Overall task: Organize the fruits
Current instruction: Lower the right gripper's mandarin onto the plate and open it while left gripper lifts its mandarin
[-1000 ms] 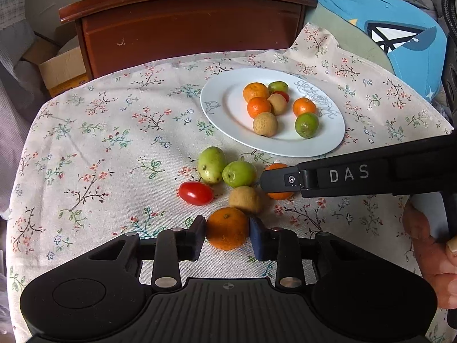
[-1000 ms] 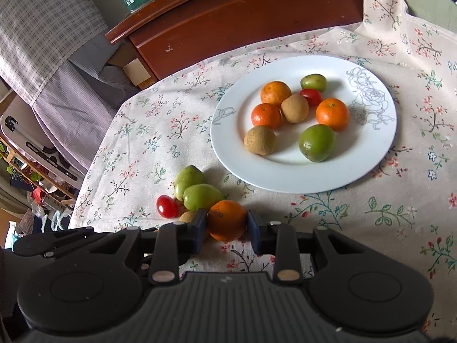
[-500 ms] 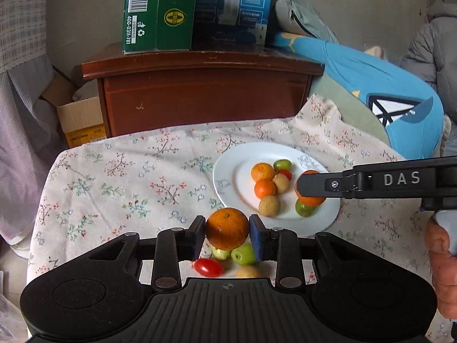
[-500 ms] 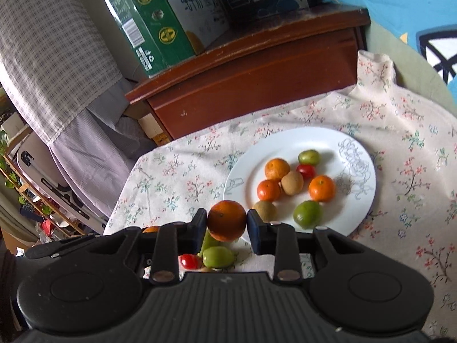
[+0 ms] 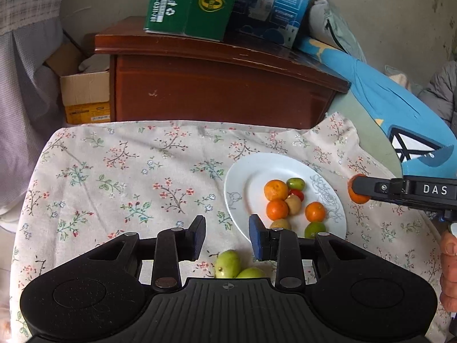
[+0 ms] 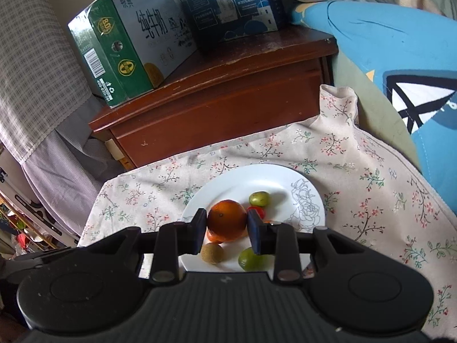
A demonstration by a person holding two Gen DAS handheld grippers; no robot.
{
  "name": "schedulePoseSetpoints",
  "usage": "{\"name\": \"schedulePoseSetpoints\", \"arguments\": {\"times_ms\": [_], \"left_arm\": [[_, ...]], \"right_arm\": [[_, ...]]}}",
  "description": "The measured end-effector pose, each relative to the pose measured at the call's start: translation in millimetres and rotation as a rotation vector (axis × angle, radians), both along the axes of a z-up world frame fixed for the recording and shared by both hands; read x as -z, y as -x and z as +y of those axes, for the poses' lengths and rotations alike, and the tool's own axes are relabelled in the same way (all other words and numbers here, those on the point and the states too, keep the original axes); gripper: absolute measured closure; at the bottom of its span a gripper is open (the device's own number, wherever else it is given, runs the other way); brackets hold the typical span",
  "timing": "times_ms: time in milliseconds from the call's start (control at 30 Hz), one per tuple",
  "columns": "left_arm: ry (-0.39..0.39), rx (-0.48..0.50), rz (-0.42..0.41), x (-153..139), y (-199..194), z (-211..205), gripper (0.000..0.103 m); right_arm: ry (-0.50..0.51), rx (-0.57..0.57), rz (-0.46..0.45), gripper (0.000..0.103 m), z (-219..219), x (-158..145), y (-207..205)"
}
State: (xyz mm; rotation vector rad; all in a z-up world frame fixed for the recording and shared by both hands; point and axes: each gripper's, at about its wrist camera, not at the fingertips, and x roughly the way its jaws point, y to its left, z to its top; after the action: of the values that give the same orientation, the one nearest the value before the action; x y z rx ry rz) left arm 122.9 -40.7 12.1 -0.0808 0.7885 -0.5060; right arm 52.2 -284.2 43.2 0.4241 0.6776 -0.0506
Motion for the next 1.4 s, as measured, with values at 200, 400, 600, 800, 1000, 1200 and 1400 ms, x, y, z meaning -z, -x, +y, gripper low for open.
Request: {"name": "schedulePoseSetpoints", "arguments": {"times_ms": [200, 400, 600, 800, 1000, 1200, 1400], "left_arm": [[0.016, -0.037, 0.133, 10, 3, 22, 0.072], [-0.130, 0.010, 0.076, 5, 70, 29, 0.070], [-0.218, -0.002, 0.043, -3, 121, 36, 0.069], [-0.243, -0.046, 0.127, 9, 138, 51, 0.069], [-0.260, -0.005, 0.169, 25, 154, 42, 0.068], [-0.291, 0.005, 0.148, 34, 155, 27, 0.067], [-0.312, 0.000, 0.149, 46, 147, 21, 0.070]], "right_arm": [[-0.089, 0.034, 0.024, 0.072, -10, 9, -3], [-0.099, -0.017, 0.006, 0.072, 4, 7, -5], [-0.092, -0.046, 0.013, 0.072, 14, 9, -2], [-0.075, -0.062, 0.036, 0.072, 22, 13, -1], [-0.063, -0.063, 0.053, 0.072, 23, 17, -1], [-0.070, -0.060, 0.071, 0.072, 20, 19, -2], [-0.089, -0.064, 0.106, 0.072, 18, 26, -5]]}}
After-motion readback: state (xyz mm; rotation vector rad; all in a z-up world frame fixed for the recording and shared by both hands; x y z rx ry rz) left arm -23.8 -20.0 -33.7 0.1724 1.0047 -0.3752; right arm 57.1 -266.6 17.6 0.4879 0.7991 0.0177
